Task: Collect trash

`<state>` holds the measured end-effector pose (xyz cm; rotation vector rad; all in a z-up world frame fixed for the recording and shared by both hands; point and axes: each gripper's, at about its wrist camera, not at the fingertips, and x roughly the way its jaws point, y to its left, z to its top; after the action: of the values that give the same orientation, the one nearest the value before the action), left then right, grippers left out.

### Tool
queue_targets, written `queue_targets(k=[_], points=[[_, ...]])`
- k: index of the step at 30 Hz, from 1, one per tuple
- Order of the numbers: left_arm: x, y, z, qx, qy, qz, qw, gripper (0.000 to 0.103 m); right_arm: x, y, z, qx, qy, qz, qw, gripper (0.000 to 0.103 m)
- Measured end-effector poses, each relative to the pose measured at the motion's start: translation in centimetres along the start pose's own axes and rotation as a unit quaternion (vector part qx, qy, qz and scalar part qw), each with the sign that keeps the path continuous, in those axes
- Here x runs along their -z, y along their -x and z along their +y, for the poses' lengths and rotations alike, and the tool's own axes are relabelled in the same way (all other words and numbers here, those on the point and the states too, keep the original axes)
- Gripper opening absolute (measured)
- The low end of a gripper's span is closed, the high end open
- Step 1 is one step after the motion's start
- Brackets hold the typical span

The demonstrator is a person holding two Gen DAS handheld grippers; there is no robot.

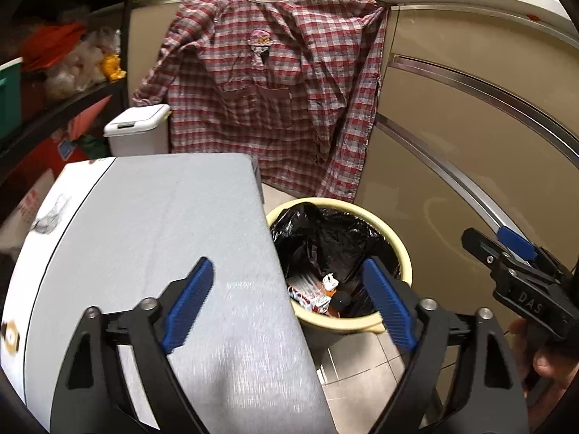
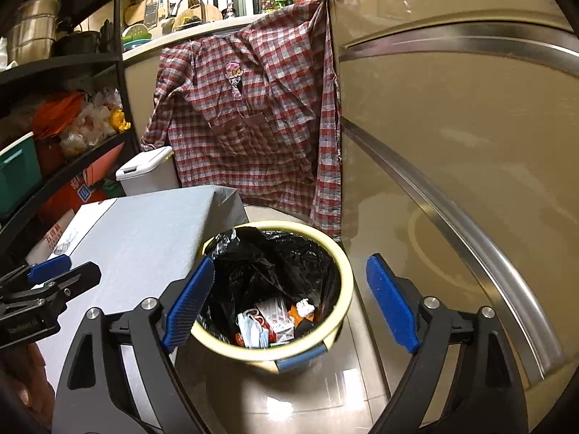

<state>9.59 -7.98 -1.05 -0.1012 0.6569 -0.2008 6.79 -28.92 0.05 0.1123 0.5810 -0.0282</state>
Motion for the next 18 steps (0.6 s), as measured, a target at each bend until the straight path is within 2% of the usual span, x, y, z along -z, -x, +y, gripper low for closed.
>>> queue_targets(k=[4, 8, 13, 18], points=[[1.3, 1.1, 0.1, -0.015, 0.001, 0.004, 0.9999, 0.089, 1.4, 1.8, 0.1, 0.005, -0.001, 0.007, 1.0, 0.089], [2.7, 1.6, 0.3, -0.029, 0.008, 0.018, 0.9994, 0.089, 2.4, 3.3, 0.6, 0.007, 0.001, 0.003, 1.0, 0.095], [3.8, 2.0, 0.2, -0.032, -0.002, 0.024, 0.9992, 0.089, 2.8, 3.2, 1.6, 0.016, 0.03, 0.01, 0.999, 0.095], [4.0, 2.2, 0.4, -0.037, -0.005, 0.022, 0.9991, 0.089, 2.9, 2.9, 1.6, 0.019, 0.031, 0.013, 0.999, 0.097]])
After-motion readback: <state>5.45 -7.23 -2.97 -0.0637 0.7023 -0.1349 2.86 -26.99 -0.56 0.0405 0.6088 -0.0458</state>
